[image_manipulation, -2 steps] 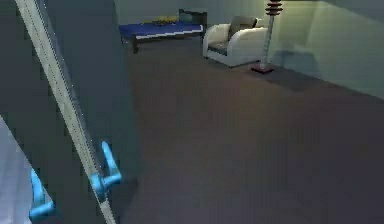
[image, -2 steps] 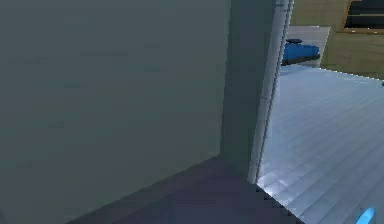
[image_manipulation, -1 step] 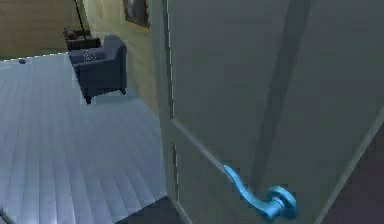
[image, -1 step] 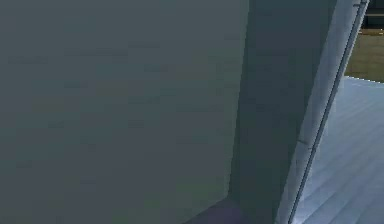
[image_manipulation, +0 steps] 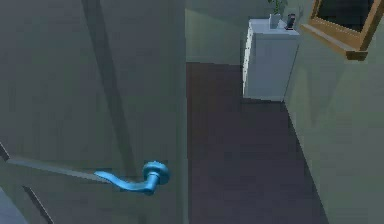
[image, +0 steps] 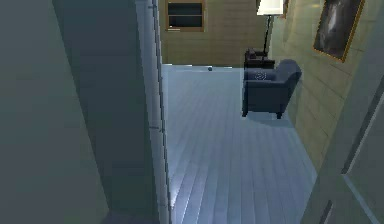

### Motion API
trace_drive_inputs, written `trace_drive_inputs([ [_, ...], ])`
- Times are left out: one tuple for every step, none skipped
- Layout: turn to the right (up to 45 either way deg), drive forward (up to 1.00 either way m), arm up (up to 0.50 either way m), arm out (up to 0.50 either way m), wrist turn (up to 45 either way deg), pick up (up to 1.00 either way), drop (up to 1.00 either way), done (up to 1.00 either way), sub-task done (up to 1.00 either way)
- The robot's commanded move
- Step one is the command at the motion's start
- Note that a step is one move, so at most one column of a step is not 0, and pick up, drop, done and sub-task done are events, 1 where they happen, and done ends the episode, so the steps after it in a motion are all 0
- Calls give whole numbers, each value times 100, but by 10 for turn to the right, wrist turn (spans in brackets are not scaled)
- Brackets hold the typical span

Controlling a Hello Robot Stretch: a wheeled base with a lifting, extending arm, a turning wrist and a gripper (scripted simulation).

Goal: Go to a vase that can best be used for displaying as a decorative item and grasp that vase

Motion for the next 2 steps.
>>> trace_drive_inputs([
  [60, 0, 0, 0, 0, 0, 0, 0, 0],
  [0, 100, 0, 0, 0, 0, 0, 0, 0],
])
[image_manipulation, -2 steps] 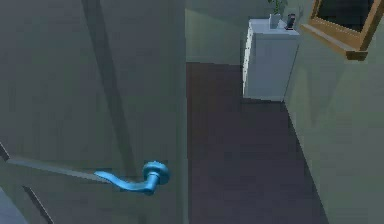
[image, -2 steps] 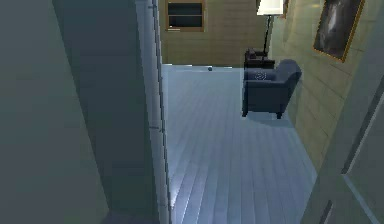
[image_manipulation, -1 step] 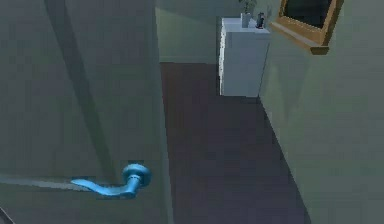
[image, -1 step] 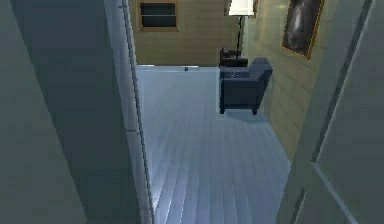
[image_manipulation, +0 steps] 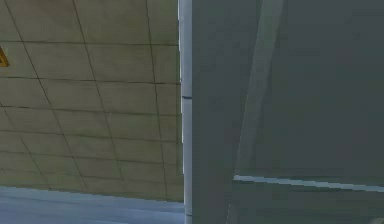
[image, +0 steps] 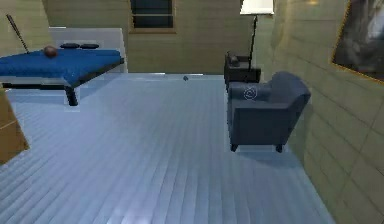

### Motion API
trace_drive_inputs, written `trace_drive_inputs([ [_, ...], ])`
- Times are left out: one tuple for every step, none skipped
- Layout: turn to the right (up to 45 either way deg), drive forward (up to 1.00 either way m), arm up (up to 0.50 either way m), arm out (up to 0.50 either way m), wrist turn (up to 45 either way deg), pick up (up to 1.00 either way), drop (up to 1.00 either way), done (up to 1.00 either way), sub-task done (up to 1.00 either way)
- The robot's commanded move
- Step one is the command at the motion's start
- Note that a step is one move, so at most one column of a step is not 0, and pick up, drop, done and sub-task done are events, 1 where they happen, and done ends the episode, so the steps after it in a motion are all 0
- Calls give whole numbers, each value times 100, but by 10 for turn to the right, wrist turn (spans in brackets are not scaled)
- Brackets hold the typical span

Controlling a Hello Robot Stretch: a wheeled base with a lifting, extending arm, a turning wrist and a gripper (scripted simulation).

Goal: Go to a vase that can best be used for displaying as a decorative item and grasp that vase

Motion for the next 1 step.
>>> trace_drive_inputs([
  [0, 30, 0, 0, 0, 0, 0, 0, 0],
])
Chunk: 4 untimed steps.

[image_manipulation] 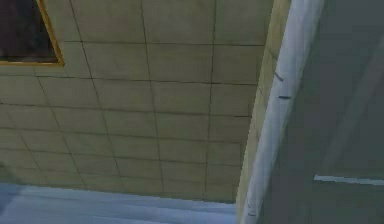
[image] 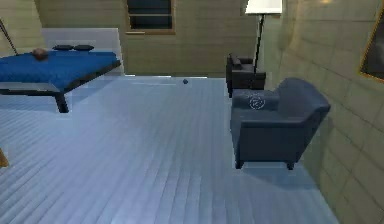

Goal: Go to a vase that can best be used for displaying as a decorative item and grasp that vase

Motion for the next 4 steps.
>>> trace_drive_inputs([
  [-450, 0, 0, 0, 0, 0, 0, 0, 0],
  [-300, 0, 0, 0, 0, 0, 0, 0, 0],
  [0, 100, 0, 0, 0, 0, 0, 0, 0],
  [-60, 0, 0, 0, 0, 0, 0, 0, 0],
])
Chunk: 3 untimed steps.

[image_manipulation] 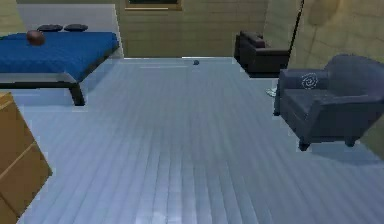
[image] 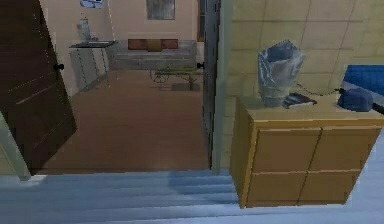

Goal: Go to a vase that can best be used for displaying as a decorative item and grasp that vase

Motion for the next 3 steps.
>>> trace_drive_inputs([
  [0, 65, 0, 0, 0, 0, 0, 0, 0],
  [-450, 0, 0, 0, 0, 0, 0, 0, 0],
  [0, 0, 50, 0, 0, 0, 0, 0, 0],
])
